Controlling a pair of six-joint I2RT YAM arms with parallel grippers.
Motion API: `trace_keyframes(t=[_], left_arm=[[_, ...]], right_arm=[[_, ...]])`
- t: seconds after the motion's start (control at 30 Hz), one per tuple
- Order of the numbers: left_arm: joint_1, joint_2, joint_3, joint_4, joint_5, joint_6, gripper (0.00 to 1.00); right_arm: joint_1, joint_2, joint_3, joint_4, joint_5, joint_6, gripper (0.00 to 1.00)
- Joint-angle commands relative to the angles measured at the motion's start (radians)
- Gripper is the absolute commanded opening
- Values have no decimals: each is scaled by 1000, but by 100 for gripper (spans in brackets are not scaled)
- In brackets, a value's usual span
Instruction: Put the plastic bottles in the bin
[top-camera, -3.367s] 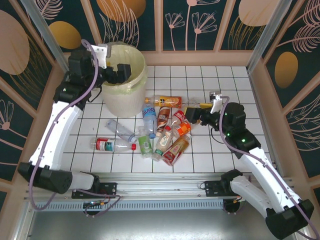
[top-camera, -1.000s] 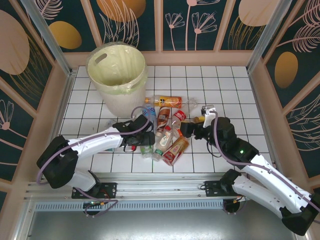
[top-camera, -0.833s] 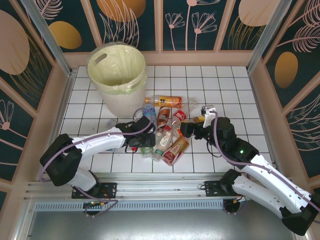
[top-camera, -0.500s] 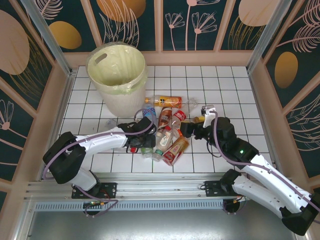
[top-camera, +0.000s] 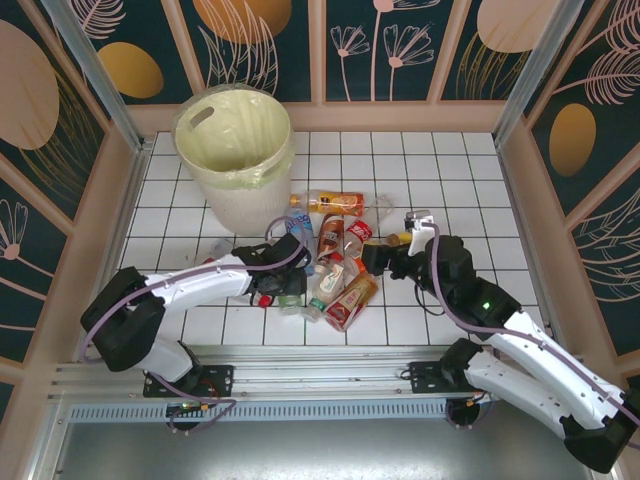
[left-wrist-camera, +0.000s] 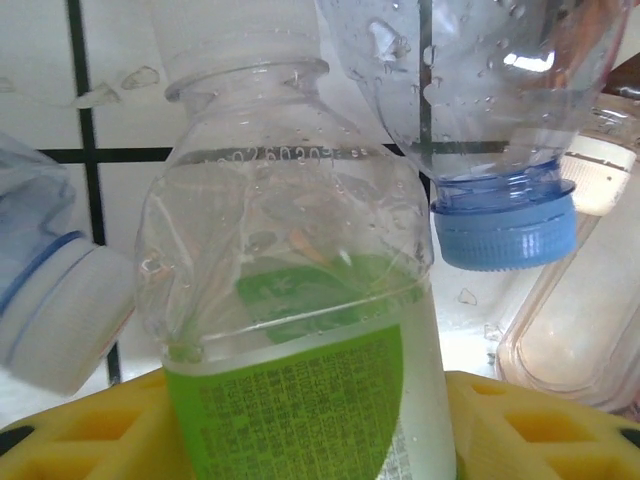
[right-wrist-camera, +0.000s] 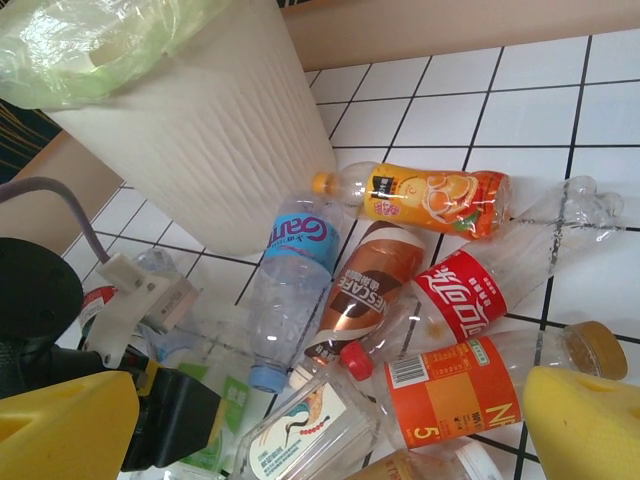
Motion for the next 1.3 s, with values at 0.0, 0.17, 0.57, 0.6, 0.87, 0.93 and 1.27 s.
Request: trace_keyframes(t=[0.0,0.17,0.57,0.6,0.87,0.93,1.27], left_arm=[[-8,-70,37,-78,-38,-3,58],[-8,-155,61,-114,-29,21,58],[-6,-277,257,-48,184,268,54],[-6,-267,296,-53,183,285,54],[11,-107,704,-182,34,391,54],[28,-46,821,-243,-8,417,54],[192,177,1312,-466,-140,554,54]], right_arm=[[6,-21,-8,13,-11,10,99],[5,-41,-13,27,-37,4,99],[5,-165,-37,89,-153,-13,99],[6,-187,-44,101,-169,-21,99],[3,-311,-59,178,-353,-36,99],[5,-331,-51,183,-370,-36,99],[4,-426,-91,224,-395,-76,99]])
